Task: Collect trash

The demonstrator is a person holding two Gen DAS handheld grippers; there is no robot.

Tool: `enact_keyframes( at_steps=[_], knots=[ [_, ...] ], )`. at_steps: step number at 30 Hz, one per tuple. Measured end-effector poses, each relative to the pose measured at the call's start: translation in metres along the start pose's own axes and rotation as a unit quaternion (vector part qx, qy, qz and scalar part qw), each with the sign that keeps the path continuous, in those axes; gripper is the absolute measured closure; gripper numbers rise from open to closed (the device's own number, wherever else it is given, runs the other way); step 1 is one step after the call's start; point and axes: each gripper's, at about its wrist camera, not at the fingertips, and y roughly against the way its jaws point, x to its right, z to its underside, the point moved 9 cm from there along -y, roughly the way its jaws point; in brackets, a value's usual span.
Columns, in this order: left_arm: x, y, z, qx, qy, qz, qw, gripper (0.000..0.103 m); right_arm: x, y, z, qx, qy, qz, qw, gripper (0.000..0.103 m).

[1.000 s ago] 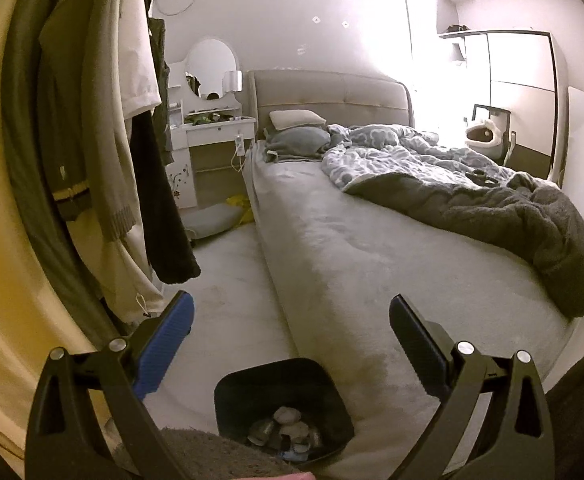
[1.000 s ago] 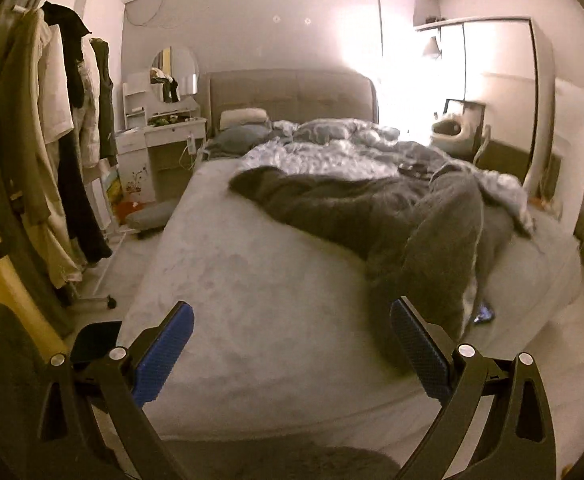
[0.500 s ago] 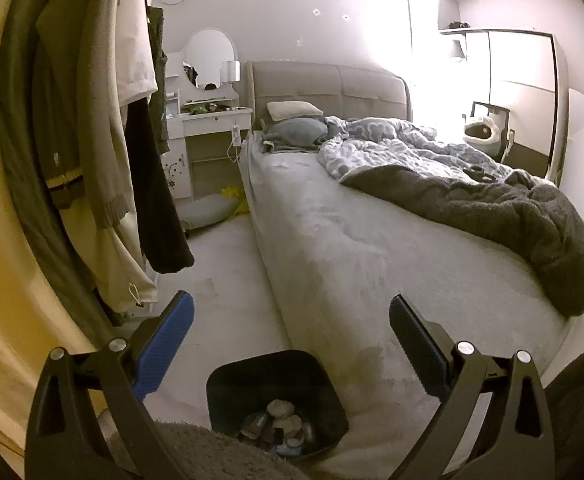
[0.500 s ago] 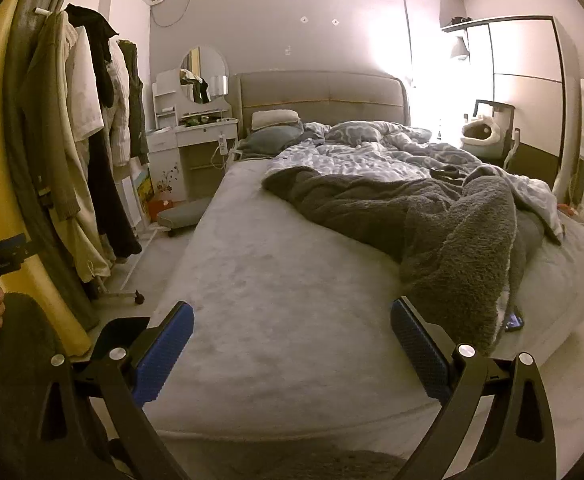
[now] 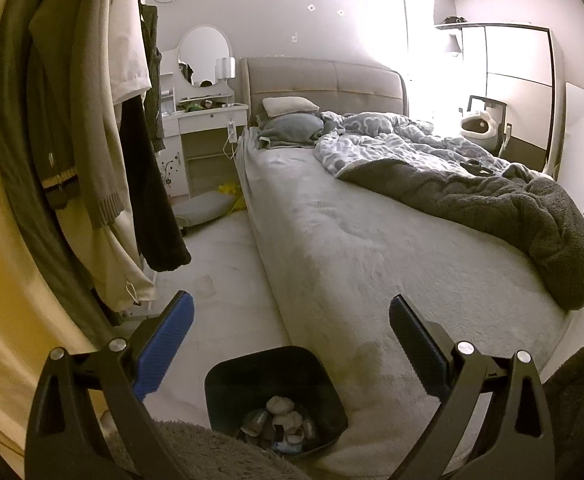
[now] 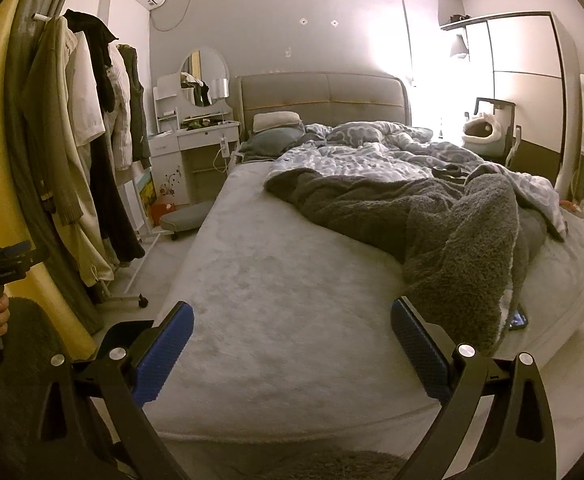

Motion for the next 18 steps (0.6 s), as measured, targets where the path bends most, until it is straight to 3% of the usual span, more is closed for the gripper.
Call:
enact_keyframes(
  at_steps=[18],
  knots=[
    [0.0000, -0.0007, 0.0006, -0.001, 0.002, 0.002, 1.0000, 0.003, -0.0030, 0.0001, 0.0006, 0.000, -0.001, 0.000, 1.000, 0.003]
  ],
)
